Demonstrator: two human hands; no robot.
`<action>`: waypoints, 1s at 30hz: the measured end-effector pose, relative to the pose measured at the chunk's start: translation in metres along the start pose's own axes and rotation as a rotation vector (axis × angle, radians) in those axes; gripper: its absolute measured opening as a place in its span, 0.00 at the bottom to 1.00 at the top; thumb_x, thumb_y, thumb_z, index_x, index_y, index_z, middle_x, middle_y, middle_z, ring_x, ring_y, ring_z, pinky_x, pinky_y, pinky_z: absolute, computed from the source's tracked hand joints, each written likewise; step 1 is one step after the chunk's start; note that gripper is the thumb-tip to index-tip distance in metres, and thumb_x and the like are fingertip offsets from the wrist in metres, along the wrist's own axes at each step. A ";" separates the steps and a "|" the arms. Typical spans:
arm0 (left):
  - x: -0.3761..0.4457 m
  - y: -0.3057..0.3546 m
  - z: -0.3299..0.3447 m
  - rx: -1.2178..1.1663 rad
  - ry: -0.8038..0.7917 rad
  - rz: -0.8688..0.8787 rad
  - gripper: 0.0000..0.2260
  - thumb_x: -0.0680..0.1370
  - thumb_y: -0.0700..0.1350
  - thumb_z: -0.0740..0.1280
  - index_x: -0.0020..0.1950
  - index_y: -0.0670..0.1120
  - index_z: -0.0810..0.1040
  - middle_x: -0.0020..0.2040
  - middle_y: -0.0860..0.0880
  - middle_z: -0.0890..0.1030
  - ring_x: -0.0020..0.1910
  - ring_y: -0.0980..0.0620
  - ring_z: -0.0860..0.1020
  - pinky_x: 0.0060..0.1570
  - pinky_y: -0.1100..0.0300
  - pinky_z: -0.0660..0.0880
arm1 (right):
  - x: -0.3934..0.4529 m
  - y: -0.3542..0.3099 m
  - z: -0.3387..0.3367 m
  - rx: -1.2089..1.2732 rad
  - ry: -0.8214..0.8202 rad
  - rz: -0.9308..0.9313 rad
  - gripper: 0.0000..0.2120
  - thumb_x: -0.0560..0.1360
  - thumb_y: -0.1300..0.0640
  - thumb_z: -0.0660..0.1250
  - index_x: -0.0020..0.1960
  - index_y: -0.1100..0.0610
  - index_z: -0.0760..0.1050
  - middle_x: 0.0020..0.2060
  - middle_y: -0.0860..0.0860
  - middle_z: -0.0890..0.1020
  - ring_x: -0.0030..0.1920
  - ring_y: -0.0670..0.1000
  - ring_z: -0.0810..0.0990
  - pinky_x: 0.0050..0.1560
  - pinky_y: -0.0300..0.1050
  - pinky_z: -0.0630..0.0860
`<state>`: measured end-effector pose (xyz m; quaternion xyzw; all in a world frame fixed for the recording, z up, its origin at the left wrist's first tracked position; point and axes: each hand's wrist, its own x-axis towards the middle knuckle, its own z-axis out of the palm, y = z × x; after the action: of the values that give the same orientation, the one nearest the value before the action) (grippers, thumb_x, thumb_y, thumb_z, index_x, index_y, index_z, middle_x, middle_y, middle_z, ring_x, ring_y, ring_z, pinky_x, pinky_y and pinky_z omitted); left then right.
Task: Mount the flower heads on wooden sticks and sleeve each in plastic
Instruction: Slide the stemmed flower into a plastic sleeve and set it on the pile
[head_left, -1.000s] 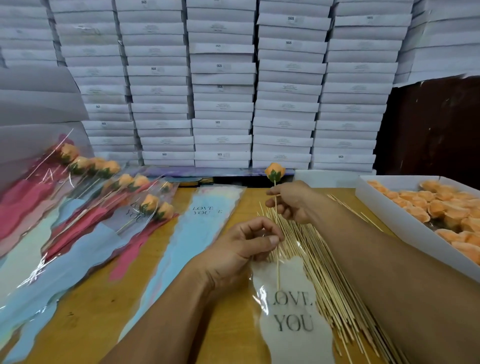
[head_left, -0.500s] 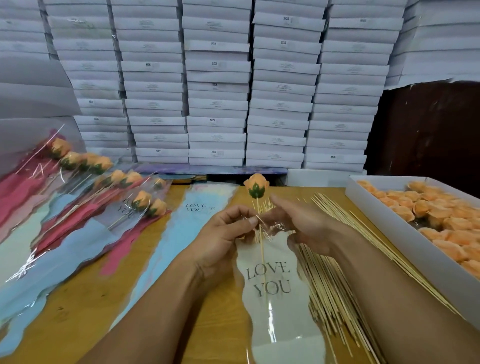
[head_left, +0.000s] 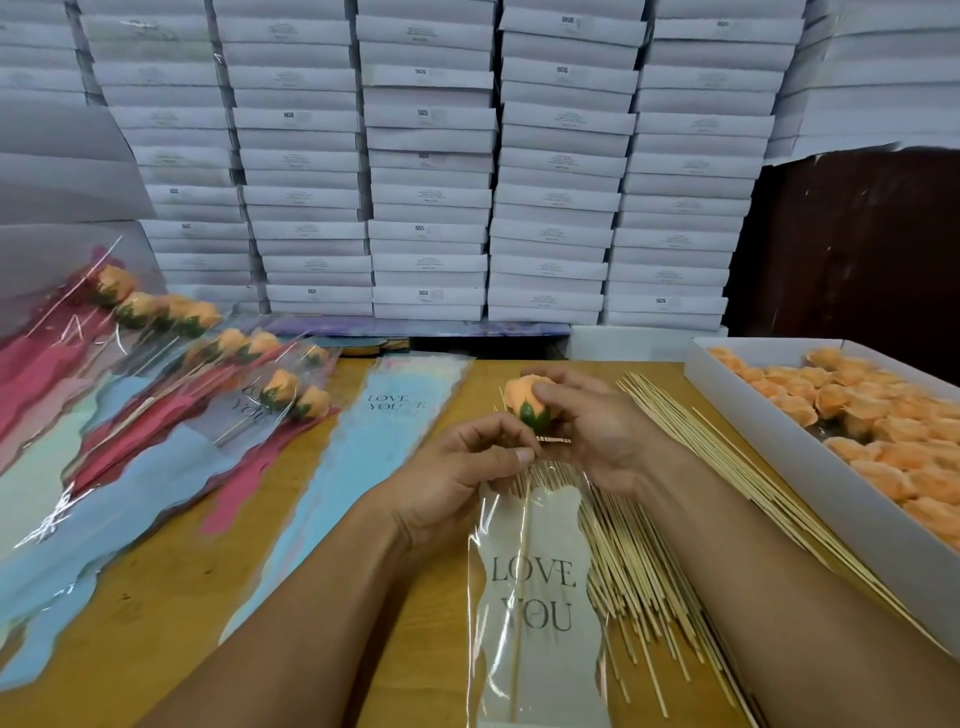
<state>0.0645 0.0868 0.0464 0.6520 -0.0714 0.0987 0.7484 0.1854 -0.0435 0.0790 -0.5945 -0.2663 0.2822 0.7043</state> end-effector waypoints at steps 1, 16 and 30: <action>0.000 0.000 0.000 0.030 0.023 0.008 0.03 0.75 0.38 0.70 0.46 0.45 0.81 0.37 0.49 0.77 0.36 0.55 0.74 0.38 0.63 0.74 | 0.000 0.001 0.000 -0.051 0.007 -0.010 0.09 0.81 0.60 0.66 0.60 0.55 0.80 0.47 0.55 0.84 0.45 0.53 0.82 0.42 0.50 0.82; 0.001 0.005 0.005 0.007 0.345 0.064 0.05 0.78 0.37 0.68 0.46 0.46 0.81 0.39 0.48 0.80 0.35 0.53 0.77 0.35 0.60 0.75 | -0.004 0.003 0.006 -0.465 -0.092 -0.006 0.28 0.80 0.33 0.57 0.40 0.54 0.81 0.42 0.52 0.82 0.47 0.52 0.79 0.41 0.47 0.74; 0.002 0.005 0.004 -0.187 0.381 -0.137 0.31 0.72 0.50 0.77 0.73 0.49 0.71 0.66 0.37 0.76 0.58 0.35 0.81 0.59 0.39 0.78 | -0.002 -0.004 -0.010 -0.153 -0.138 0.023 0.11 0.69 0.57 0.76 0.50 0.58 0.81 0.43 0.52 0.86 0.38 0.48 0.85 0.33 0.41 0.78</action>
<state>0.0653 0.0834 0.0527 0.5526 0.1070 0.1619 0.8106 0.1913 -0.0524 0.0813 -0.6286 -0.3281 0.3093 0.6337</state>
